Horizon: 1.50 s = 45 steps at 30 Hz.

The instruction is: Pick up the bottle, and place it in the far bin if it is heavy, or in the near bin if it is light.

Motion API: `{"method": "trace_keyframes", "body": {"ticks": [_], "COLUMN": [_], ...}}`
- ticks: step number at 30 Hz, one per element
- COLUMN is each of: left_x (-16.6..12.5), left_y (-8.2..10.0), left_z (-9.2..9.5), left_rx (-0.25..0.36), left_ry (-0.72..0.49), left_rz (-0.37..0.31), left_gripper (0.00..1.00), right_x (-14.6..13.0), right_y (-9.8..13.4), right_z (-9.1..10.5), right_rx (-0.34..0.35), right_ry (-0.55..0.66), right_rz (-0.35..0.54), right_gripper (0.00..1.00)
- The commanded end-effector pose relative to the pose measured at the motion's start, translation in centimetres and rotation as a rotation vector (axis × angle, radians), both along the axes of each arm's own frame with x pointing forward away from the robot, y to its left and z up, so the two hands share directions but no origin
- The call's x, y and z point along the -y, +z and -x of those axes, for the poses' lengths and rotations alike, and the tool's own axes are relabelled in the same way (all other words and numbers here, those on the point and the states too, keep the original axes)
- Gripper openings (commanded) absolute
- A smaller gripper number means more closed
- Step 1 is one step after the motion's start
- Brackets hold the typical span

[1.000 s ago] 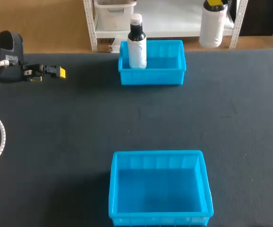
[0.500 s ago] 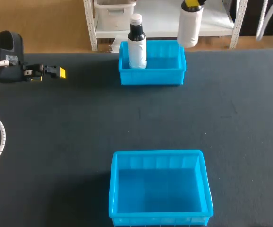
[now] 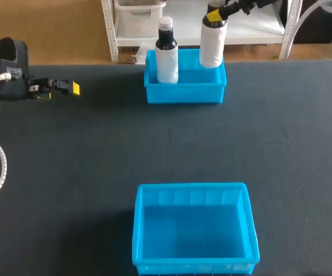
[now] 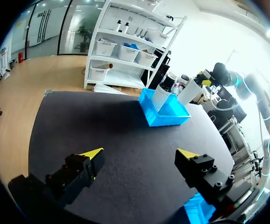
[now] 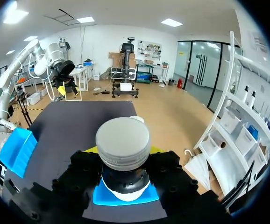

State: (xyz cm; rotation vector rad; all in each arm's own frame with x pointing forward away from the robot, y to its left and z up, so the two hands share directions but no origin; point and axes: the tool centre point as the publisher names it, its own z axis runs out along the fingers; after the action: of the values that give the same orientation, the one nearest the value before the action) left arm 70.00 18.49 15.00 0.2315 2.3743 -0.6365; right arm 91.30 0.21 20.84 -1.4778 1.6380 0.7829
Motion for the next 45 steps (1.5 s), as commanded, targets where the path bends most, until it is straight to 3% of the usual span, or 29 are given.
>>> {"method": "trace_keyframes", "body": {"ticks": [1, 23, 45], "left_x": [0.0, 0.0, 0.0], "left_y": [0.0, 0.0, 0.0], "left_z": [0.0, 0.0, 0.0], "left_rx": [0.0, 0.0, 0.0], "left_ry": [0.0, 0.0, 0.0], "left_rz": [0.0, 0.0, 0.0], "left_gripper": [1.0, 1.0, 1.0], "right_x": [-0.6, -2.5, -2.5], "right_y": [-0.8, -4.8, -7.9], "right_z": [-2.1, -2.7, -2.6], "right_rx": [-0.132, -0.207, -0.28], "right_ry": [0.202, 0.239, 0.235], "right_rz": [-0.008, -0.027, -0.032], "right_gripper": [0.0, 0.0, 0.02]}}
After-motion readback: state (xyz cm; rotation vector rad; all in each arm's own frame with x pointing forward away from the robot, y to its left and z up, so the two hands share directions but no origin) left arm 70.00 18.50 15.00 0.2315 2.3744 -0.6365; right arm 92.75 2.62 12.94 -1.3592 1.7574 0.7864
